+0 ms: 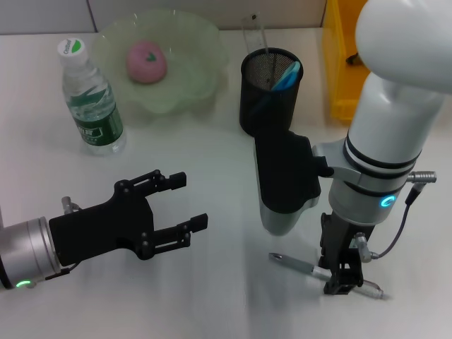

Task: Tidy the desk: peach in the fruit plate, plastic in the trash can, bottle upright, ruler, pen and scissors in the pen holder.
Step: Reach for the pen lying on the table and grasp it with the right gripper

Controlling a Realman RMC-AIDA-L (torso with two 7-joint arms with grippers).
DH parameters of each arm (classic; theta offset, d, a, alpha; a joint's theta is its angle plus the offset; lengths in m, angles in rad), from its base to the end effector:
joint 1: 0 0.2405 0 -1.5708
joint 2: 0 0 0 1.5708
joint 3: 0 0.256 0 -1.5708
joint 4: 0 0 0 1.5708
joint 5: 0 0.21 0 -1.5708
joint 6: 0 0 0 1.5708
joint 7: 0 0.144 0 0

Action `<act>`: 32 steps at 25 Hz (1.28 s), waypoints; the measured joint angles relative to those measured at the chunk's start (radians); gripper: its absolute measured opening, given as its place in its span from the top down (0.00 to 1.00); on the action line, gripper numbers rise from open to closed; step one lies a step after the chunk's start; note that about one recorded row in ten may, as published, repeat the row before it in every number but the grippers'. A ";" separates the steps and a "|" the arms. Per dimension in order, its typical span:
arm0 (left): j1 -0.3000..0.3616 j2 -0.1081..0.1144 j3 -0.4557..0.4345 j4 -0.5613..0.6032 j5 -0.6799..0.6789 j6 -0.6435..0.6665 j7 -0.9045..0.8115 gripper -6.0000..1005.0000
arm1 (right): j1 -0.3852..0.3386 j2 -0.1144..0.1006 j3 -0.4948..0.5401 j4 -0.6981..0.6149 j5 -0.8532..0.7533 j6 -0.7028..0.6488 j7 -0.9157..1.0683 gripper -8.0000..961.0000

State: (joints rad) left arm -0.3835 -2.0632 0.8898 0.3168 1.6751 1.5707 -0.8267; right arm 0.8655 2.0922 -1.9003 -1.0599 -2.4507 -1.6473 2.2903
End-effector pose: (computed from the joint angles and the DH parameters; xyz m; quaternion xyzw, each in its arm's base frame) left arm -0.2928 0.2583 -0.0467 -0.9261 -0.1339 -0.3167 0.1553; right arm 0.1489 0.3036 -0.0921 0.9249 -0.0289 0.3717 0.0752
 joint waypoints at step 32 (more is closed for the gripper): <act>0.000 0.000 0.000 0.007 -0.004 0.002 -0.004 0.23 | -0.009 0.000 -0.066 -0.031 -0.014 0.014 0.001 0.79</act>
State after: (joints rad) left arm -0.3835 -2.0632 0.8897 0.3236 1.6714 1.5729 -0.8304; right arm 0.8569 2.0924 -1.9659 -1.0908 -2.4650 -1.6338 2.2917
